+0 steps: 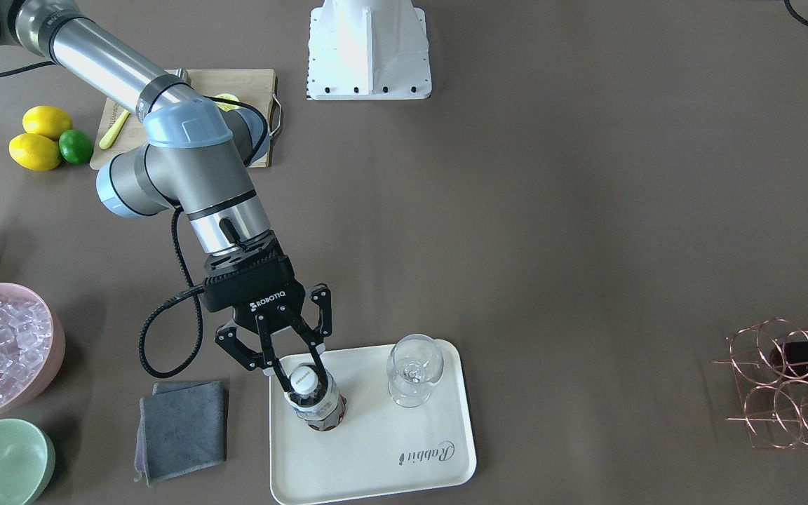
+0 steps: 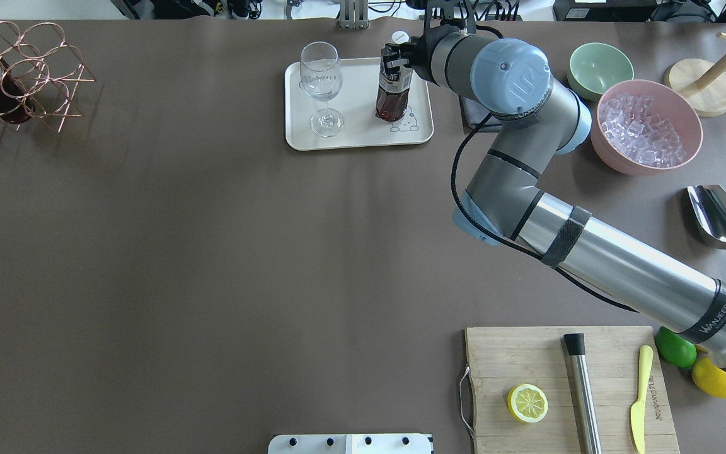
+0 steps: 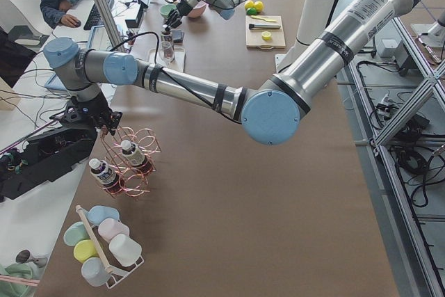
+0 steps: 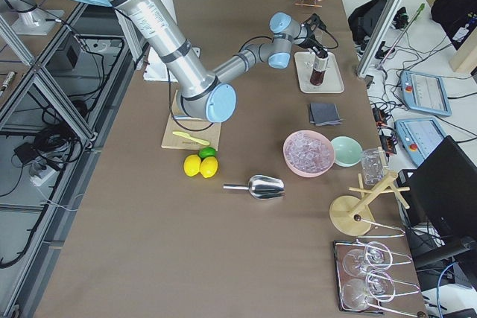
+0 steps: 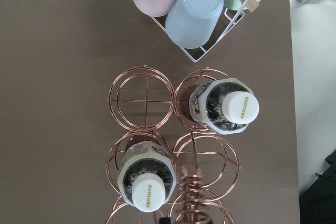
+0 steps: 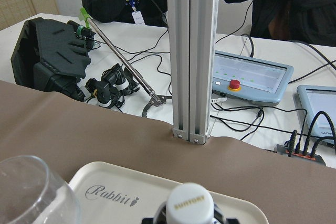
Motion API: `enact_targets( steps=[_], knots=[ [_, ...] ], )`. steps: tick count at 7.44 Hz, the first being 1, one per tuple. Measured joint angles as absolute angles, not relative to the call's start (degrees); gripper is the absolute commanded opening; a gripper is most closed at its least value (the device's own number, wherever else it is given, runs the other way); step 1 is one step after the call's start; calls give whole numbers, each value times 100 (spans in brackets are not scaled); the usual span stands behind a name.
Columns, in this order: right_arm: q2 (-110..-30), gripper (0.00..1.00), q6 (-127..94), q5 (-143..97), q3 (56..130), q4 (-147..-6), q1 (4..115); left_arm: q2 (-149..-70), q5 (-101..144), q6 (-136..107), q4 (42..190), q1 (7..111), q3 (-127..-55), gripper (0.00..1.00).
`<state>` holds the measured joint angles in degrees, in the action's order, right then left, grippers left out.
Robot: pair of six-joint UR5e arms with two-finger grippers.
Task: Take tea from basket to plate
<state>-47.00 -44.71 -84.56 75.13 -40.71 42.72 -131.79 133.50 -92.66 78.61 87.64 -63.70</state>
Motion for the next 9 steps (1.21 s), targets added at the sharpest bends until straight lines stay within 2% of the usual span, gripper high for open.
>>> enact_targets(
  steps=[6, 7, 8, 9],
  knots=[
    [-4735, 100, -4470, -8516, 7651, -4081, 4338, -13201, 13298, -9262, 7954, 8665, -6328, 0],
    [-4803, 100, -4466, -8697, 7751, -4085, 4441, -13201, 13297, -9259, 7954, 8640, -6334, 23],
    [-4916, 100, -4461, -9055, 7860, -4090, 4633, -13201, 13293, -9261, 7955, 8603, -6345, 98],
    [-5110, 100, -4456, -9487, 7989, -4085, 4857, -13201, 13285, -9262, 7958, 8582, -6356, 98]
  ],
)
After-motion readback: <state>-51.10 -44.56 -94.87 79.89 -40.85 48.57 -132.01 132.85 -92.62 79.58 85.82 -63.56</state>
